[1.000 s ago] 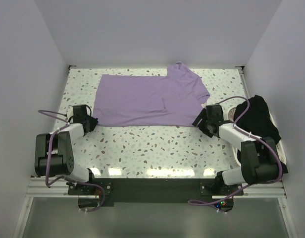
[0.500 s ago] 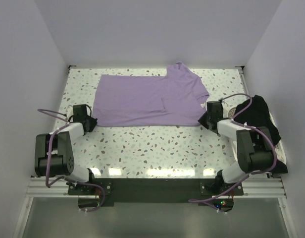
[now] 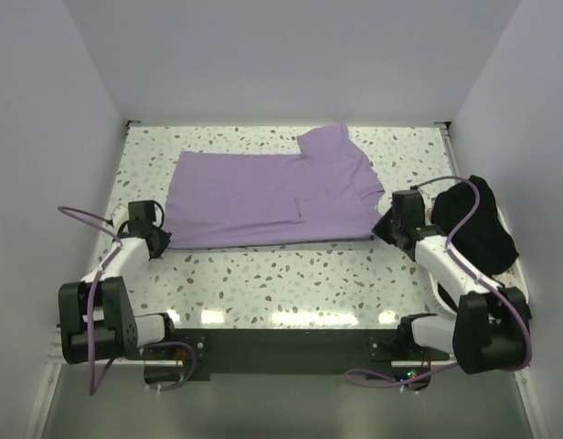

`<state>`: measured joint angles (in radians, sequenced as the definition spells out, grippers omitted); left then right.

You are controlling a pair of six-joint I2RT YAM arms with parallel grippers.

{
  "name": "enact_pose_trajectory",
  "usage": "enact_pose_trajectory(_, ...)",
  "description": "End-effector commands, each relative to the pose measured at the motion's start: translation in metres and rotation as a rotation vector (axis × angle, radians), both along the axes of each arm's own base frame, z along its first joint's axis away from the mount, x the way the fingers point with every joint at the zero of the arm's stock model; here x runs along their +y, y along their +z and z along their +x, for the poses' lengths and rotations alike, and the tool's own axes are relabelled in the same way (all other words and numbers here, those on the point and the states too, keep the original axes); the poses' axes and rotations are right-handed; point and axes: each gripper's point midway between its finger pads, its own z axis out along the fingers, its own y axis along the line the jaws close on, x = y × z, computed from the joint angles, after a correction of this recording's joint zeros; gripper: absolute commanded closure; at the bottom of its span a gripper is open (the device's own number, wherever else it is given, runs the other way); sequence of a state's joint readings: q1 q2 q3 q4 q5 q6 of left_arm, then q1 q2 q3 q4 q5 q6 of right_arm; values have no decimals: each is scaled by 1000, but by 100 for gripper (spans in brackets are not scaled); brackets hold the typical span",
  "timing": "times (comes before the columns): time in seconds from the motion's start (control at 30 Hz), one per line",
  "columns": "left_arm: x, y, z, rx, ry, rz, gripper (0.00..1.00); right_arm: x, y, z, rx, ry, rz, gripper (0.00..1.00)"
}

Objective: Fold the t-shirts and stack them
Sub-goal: Fold the tshirt

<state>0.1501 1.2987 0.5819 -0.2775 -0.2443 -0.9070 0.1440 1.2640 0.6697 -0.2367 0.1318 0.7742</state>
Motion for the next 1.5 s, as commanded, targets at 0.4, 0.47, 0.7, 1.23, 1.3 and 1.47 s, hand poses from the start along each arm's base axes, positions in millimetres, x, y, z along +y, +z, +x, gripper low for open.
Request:
enact_pose_trajectory(0.4,27,21,-73,30,132,146,84,-6,9,-109,70,6,52,100)
enact_pose_trajectory(0.47,25,22,-73,17,142,128,80,-4,12,-118,63,5,75,97)
enact_pose_trajectory(0.7,25,53,-60,-117,158,125,41,-4,17,-122,49,-16,95,13)
enact_pose_trajectory(1.23,1,116,61,-281,-212,164,37,23,55,-14,-51,242,-57,19)
enact_pose_trajectory(1.3,-8,120,83,-252,-267,201,37,31,59,3,-67,290,-87,20)
enact_pose_trajectory(1.47,-15,118,122,-170,-340,294,38,44,73,67,-125,328,-132,25)
